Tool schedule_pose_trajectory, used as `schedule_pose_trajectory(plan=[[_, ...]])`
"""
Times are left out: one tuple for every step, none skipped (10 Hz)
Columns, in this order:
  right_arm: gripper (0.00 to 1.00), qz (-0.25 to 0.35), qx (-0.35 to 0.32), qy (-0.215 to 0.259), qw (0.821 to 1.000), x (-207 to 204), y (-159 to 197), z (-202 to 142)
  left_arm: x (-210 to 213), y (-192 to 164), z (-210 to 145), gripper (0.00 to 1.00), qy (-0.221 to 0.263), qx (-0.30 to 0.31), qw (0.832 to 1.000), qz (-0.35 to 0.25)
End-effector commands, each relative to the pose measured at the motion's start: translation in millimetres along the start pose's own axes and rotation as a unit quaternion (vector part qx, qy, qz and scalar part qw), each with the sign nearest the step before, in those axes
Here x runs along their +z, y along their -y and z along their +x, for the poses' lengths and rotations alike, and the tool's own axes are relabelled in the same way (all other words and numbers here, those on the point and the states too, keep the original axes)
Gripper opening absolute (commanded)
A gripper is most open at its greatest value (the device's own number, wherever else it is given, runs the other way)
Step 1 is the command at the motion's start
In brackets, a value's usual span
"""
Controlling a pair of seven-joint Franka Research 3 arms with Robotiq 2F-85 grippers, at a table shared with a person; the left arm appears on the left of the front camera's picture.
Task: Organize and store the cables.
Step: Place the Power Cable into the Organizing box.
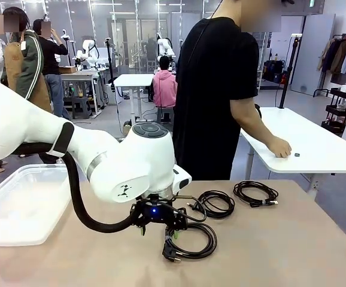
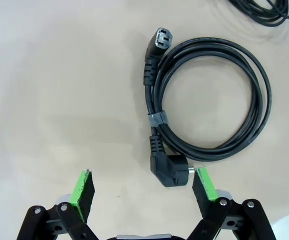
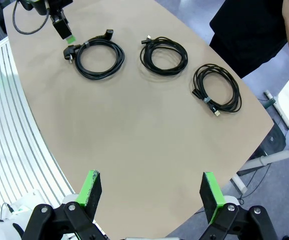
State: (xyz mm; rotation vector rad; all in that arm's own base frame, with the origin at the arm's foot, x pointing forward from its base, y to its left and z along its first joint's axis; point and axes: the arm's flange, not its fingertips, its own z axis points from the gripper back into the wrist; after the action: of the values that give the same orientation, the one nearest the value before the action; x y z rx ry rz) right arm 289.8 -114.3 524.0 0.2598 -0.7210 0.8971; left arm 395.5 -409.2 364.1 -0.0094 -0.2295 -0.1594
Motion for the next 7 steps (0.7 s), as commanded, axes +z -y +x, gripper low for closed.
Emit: schedule_pose_trajectory(plan=[[1.00, 0.000, 0.002, 0.001, 1.000, 0.7, 0.2, -0.3, -15.9, 8.0, 25.5, 1.00, -0.005, 0.030, 0.999, 0.024], [1.00, 0.000, 0.002, 0.001, 1.000, 0.7, 0.2, -0.3, -26.1, 8.3, 36.1, 1.00, -0.022, 0.052, 0.998, 0.005], [1.00, 0.000, 0.002, 0.001, 1.000, 0.7, 0.2, -0.3, -37.1, 9.2, 43.5, 1.00, -0.040, 0.057, 0.997, 0.014], [1.00, 0.000, 0.002, 0.001, 1.000, 0.7, 0.2, -0.3, -43.5, 8.1, 49.0, 1.00, -0.060, 0.071, 0.996, 0.008], [1.00, 0.000, 0.002, 0.001, 1.000, 0.7, 0.2, -0.3, -49.2, 9.4, 54.6, 1.00, -0.066, 0.077, 0.995, 0.010], [1.00, 0.000, 0.002, 0.001, 1.000, 0.7, 0.2, -0.3, -55.2, 13.2, 58.6, 1.00, -0.072, 0.076, 0.994, 0.022], [1.00, 0.000, 0.002, 0.001, 1.000, 0.7, 0.2, -0.3, -60.6, 13.7, 61.7, 1.00, -0.082, 0.081, 0.993, 0.022]])
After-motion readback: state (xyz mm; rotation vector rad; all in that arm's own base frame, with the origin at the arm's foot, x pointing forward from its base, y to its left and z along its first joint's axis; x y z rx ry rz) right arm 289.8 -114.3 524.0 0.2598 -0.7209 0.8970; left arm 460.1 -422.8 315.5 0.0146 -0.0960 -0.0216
